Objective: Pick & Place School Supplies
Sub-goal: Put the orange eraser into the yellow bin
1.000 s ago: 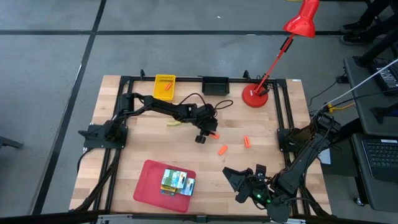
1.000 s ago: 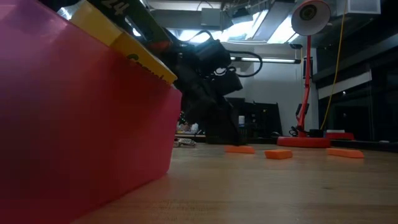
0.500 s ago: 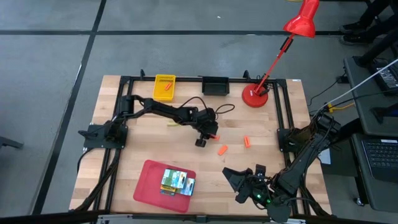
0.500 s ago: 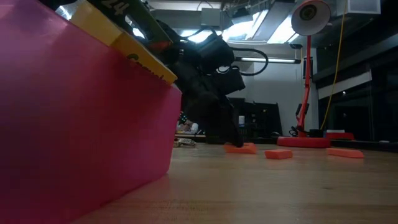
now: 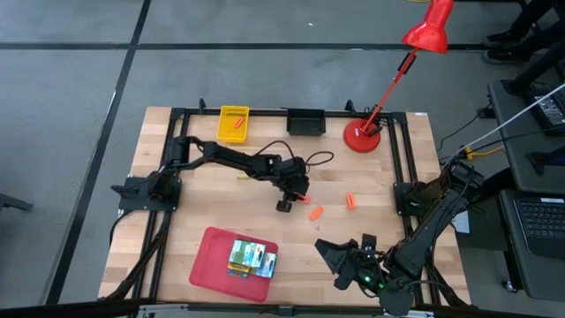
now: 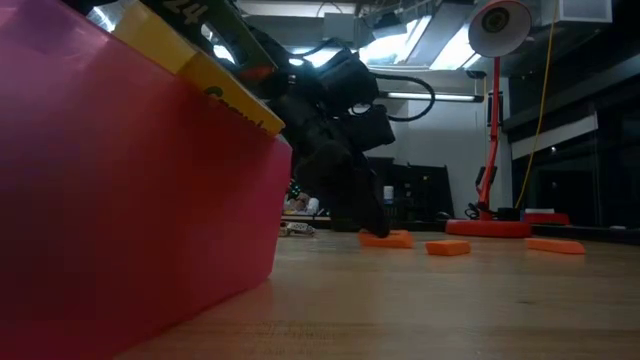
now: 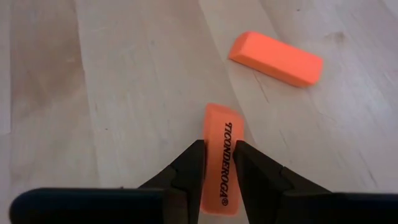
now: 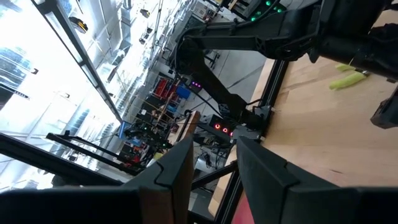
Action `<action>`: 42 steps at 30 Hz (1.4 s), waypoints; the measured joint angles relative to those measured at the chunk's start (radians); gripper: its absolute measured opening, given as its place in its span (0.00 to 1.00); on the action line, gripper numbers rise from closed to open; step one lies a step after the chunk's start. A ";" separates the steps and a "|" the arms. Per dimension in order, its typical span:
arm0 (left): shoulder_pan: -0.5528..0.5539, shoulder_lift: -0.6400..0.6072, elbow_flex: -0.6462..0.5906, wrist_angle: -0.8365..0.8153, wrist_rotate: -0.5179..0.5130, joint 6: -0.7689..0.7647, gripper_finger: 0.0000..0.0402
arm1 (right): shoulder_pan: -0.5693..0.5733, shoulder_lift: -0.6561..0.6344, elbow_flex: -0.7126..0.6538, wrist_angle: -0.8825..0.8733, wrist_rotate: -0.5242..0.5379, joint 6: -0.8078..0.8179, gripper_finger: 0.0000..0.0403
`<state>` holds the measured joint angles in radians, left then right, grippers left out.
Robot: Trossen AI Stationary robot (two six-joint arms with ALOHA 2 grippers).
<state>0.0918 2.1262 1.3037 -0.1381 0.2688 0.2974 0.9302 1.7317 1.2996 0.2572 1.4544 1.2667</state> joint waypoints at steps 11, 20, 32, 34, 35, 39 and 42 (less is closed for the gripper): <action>-0.029 -0.006 -0.005 -0.040 -0.001 -0.050 0.32 | 0.000 0.000 0.000 -0.002 -0.004 -0.011 0.32; -0.037 0.004 -0.005 -0.044 -0.041 -0.052 0.44 | 0.000 0.000 0.000 -0.001 -0.007 -0.014 0.32; -0.063 0.016 -0.026 0.025 -0.121 -0.118 0.18 | 0.000 0.000 0.000 0.010 -0.007 -0.015 0.32; -0.053 0.009 -0.029 0.026 -0.118 -0.126 0.18 | 0.000 0.000 0.000 0.017 -0.007 -0.018 0.32; -0.049 0.005 -0.029 0.026 -0.116 -0.127 0.18 | 0.000 0.000 0.000 0.018 -0.007 -0.018 0.32; -0.024 -0.027 -0.034 0.017 -0.103 -0.126 0.19 | 0.000 0.000 0.000 0.019 -0.007 -0.021 0.32; 0.003 -0.056 -0.038 -0.018 -0.125 -0.121 0.20 | 0.000 0.000 0.000 0.020 -0.007 -0.026 0.32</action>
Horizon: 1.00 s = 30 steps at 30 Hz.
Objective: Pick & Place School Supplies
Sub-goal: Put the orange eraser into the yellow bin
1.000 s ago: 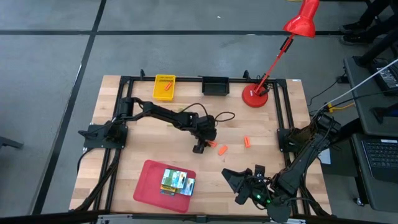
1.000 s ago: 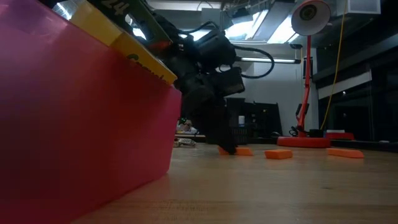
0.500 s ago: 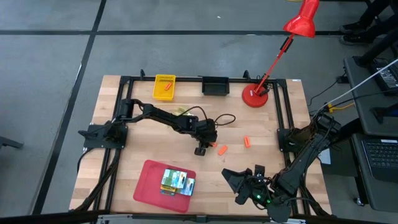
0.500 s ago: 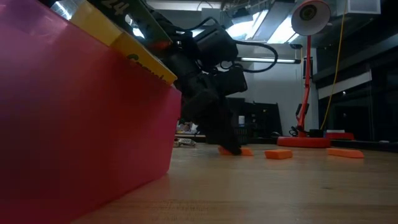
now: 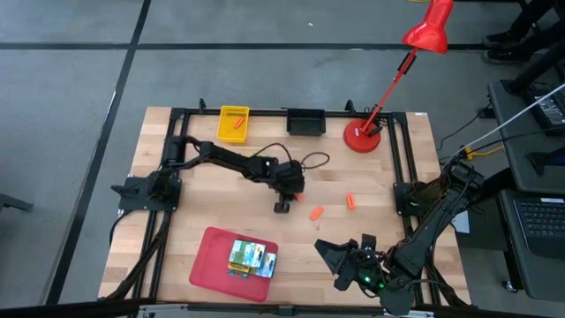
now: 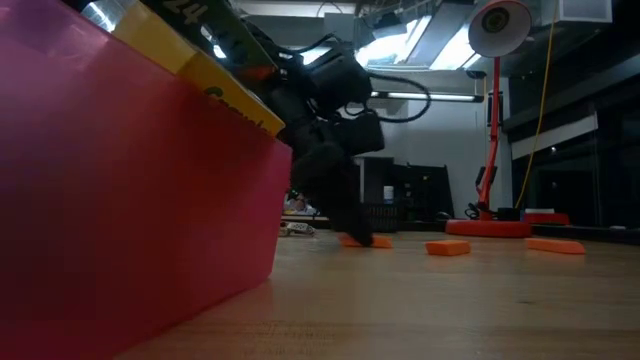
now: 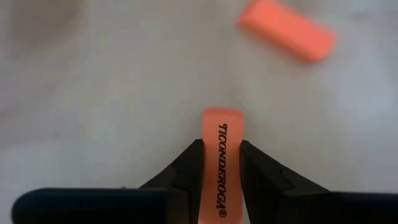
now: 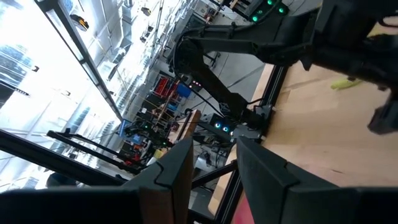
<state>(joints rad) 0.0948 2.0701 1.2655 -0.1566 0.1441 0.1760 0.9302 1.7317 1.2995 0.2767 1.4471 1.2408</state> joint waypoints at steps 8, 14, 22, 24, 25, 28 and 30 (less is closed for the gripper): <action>0.125 -0.065 -0.002 -0.085 -0.152 -0.105 0.18 | 0.000 0.000 0.000 0.001 0.000 -0.023 0.32; 0.255 -0.141 -0.003 -0.085 -0.160 -0.225 0.18 | 0.000 0.000 0.000 0.001 0.001 -0.029 0.32; 0.444 -0.241 -0.002 -0.232 -0.419 -0.408 0.18 | 0.000 0.000 0.000 0.000 0.012 -0.042 0.32; 0.491 -0.254 -0.002 -0.286 -0.466 -0.474 0.18 | 0.000 0.000 0.000 0.000 0.023 -0.045 0.32; 0.513 -0.256 -0.002 -0.309 -0.482 -0.510 0.18 | 0.000 0.000 0.000 0.000 0.028 -0.047 0.32; 0.573 -0.257 -0.002 -0.367 -0.505 -0.598 0.18 | 0.000 0.000 0.000 0.000 0.030 -0.050 0.32; 0.603 -0.258 -0.002 -0.395 -0.521 -0.632 0.18 | 0.000 0.000 0.000 0.000 0.031 -0.049 0.32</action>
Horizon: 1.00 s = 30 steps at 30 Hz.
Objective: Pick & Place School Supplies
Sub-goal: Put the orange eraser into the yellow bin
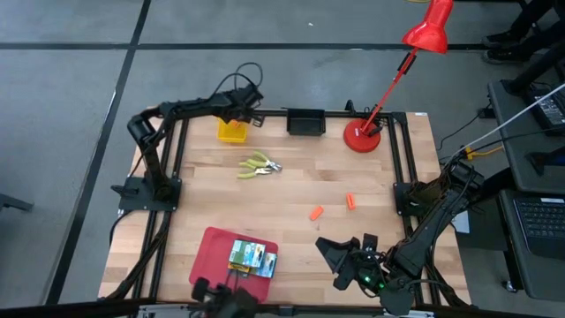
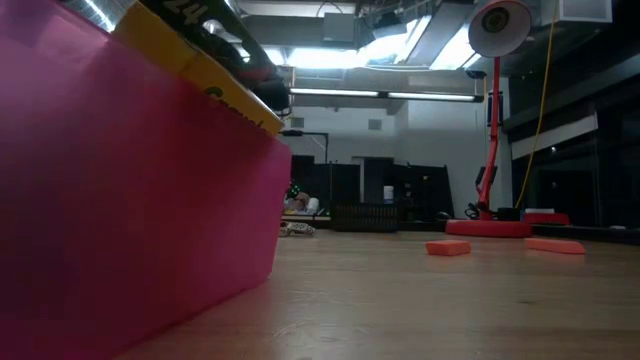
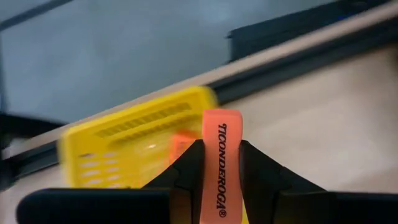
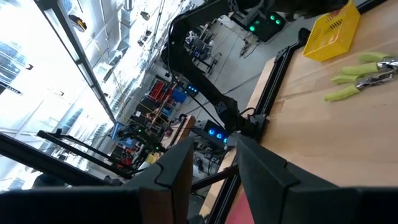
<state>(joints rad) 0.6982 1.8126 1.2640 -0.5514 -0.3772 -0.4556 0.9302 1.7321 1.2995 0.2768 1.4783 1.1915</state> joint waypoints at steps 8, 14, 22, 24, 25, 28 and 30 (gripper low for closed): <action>0.076 0.000 0.001 -0.051 0.019 -0.052 0.20 | 0.000 0.000 0.000 0.000 0.032 -0.002 0.32; 0.098 0.000 0.002 -0.105 0.032 -0.075 0.29 | -0.001 0.000 0.000 0.000 0.033 -0.017 0.32; 0.084 -0.001 0.002 -0.122 0.068 -0.025 0.44 | -0.002 0.000 0.000 0.000 0.036 -0.021 0.32; 0.072 -0.013 0.002 -0.120 0.127 0.032 0.46 | -0.002 0.000 0.000 0.000 0.036 -0.021 0.32; 0.060 -0.025 0.002 -0.114 0.176 0.070 0.46 | -0.002 0.000 0.000 0.000 0.036 -0.021 0.32; -0.004 -0.078 0.002 -0.125 0.343 0.200 0.46 | -0.003 0.000 0.000 0.000 0.036 -0.022 0.32; -0.078 -0.118 0.002 -0.139 0.386 0.259 0.45 | -0.006 0.000 0.000 0.000 0.036 -0.023 0.32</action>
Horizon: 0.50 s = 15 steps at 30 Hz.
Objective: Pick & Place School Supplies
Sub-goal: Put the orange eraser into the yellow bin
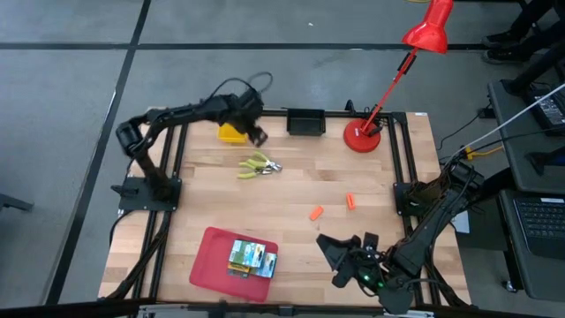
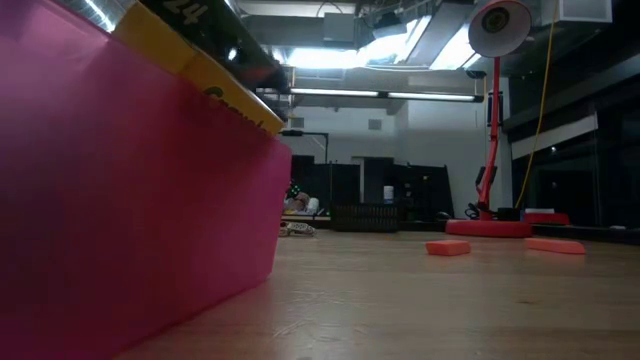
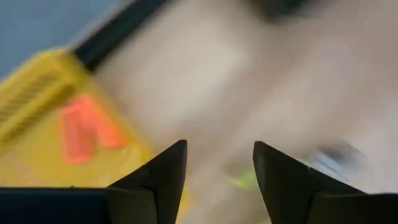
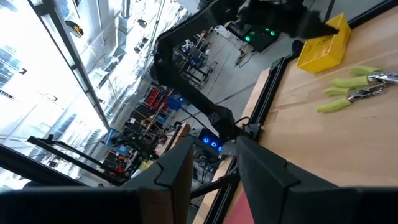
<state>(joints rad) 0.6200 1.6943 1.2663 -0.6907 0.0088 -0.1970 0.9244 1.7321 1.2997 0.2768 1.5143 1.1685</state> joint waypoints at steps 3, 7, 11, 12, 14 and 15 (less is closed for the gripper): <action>-0.143 -0.056 0.001 -0.028 0.012 0.079 0.43 | -0.005 0.000 0.000 0.000 -0.004 -0.006 0.32; -0.327 -0.099 0.001 -0.082 -0.061 0.128 0.42 | -0.005 0.000 0.000 -0.011 -0.004 -0.005 0.32; -0.441 -0.131 0.001 -0.140 -0.167 0.088 0.42 | -0.029 0.000 0.000 -0.079 -0.078 0.045 0.31; -0.461 -0.139 0.001 -0.157 -0.186 0.075 0.42 | -0.046 0.000 0.000 -0.142 -0.124 0.100 0.31; -0.493 -0.157 0.001 -0.194 -0.228 0.050 0.42 | -0.091 0.000 0.000 -0.307 -0.249 0.275 0.29; -0.507 -0.170 0.001 -0.213 -0.252 0.033 0.42 | -0.121 0.000 0.000 -0.404 -0.332 0.388 0.29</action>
<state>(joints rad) 0.1126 1.5247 1.2675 -0.9034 -0.2430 -0.1643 0.8038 1.7317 1.2999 -0.1268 1.1820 1.5563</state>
